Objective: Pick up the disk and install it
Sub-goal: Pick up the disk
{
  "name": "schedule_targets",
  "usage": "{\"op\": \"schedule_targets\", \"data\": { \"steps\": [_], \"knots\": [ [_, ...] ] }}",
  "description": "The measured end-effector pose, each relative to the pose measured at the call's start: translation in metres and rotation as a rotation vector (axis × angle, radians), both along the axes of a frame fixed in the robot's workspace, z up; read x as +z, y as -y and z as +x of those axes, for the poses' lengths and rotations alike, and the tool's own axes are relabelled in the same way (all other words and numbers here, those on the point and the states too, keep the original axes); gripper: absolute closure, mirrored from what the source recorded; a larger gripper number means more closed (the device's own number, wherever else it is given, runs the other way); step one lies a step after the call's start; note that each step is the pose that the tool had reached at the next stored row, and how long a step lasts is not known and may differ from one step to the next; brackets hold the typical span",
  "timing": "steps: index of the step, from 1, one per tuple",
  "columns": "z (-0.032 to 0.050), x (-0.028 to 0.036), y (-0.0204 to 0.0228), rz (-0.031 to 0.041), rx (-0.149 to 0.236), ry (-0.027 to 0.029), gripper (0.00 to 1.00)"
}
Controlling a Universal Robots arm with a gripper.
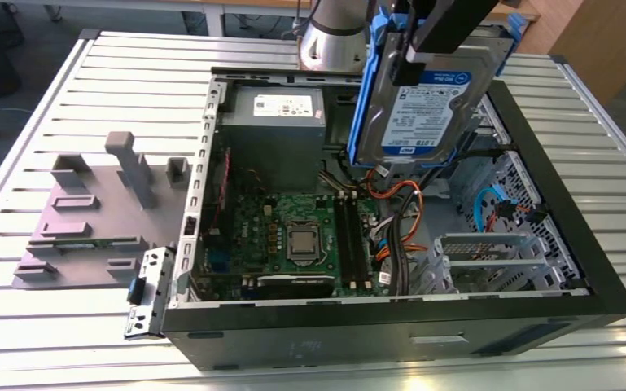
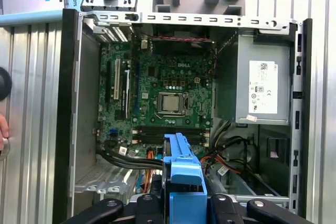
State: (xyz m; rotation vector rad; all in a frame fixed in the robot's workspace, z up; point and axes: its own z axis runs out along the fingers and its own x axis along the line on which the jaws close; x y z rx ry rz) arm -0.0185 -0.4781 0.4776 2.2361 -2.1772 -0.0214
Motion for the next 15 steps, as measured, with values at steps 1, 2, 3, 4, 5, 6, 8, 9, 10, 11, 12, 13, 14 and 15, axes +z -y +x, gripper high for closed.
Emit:
{"op": "schedule_targets", "data": {
  "steps": [1,2,3,4,5,6,8,9,10,11,12,13,14,15],
  "knots": [
    [0.0,0.0,0.0002,0.0,0.0,0.0,0.63],
    [0.0,-0.0001,0.0006,0.0,0.0,0.0,0.63],
    [0.0,-0.0001,0.0009,0.0,0.0,0.0,0.63],
    [0.0,-0.0001,0.0013,0.0,0.0,0.0,0.63],
    [0.0,-0.0002,0.0018,0.0001,0.0,0.0,0.63],
    [0.0,-0.0003,0.0024,0.0,0.0,0.0,0.63],
    [0.0,-0.0004,0.0038,0.0,0.0,0.0,0.63],
    [0.0,-0.0004,0.0046,0.0001,0.0,0.0,0.63],
    [0.0,-0.0005,0.0054,0.0001,0.0,0.0,0.63],
    [0.0,-0.0006,0.0064,0.0004,0.0,0.0,0.63],
    [0.0,-0.0006,0.0073,0.0008,0.0,0.0,0.63],
    [0.0,-0.0007,0.0084,0.0021,0.0,0.0,0.63],
    [0.0,-0.0008,0.0095,0.0034,0.0,0.0001,0.63],
    [0.0,-0.0008,0.0106,0.004,0.0,0.0,0.63]
  ]
}}
